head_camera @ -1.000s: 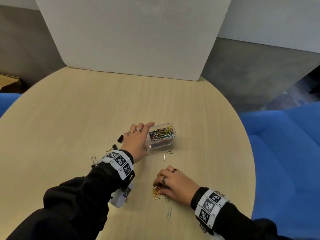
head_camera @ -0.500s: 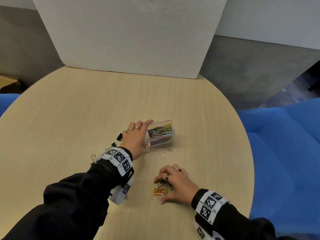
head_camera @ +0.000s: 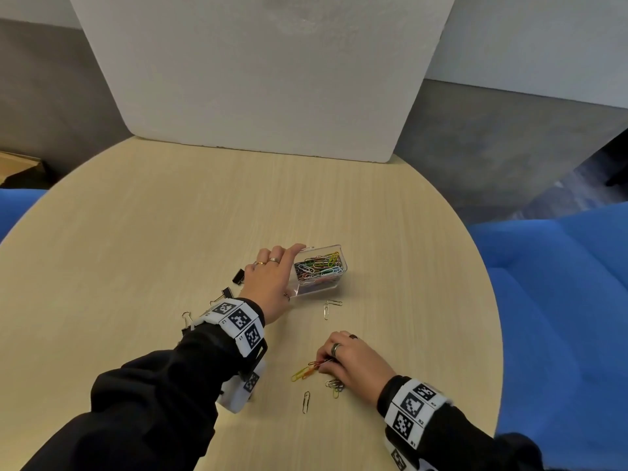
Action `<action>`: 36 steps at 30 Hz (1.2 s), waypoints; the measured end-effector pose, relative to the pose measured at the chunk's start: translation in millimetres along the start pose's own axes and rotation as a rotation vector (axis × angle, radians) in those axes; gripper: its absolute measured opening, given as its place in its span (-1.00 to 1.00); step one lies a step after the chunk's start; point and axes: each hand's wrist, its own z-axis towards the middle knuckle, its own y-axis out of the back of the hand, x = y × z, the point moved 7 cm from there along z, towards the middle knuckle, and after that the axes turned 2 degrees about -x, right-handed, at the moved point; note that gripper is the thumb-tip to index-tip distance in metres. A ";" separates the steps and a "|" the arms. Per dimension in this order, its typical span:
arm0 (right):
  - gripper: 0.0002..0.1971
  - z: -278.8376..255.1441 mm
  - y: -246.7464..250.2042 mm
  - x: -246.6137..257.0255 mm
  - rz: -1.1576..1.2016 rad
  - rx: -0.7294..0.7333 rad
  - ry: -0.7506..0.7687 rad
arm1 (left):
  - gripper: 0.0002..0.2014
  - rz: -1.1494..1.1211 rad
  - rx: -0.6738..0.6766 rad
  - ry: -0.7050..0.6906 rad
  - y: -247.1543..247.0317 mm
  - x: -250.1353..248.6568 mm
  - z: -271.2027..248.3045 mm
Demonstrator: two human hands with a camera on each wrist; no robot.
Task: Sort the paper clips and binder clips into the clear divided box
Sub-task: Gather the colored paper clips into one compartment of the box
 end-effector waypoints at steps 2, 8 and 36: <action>-0.76 0.1 2.1 -0.1 -0.003 0.004 -0.010 | -0.20 0.006 -0.002 -0.003 -0.1 -0.2 0.1; -0.80 14.3 56.5 6.3 -0.003 -0.195 0.033 | -0.20 0.009 -0.005 -0.010 -1.6 1.9 0.3; -0.95 31.8 123.4 -12.3 0.130 -0.641 -0.029 | -0.11 -0.104 -0.115 -0.057 12.6 -0.1 -8.3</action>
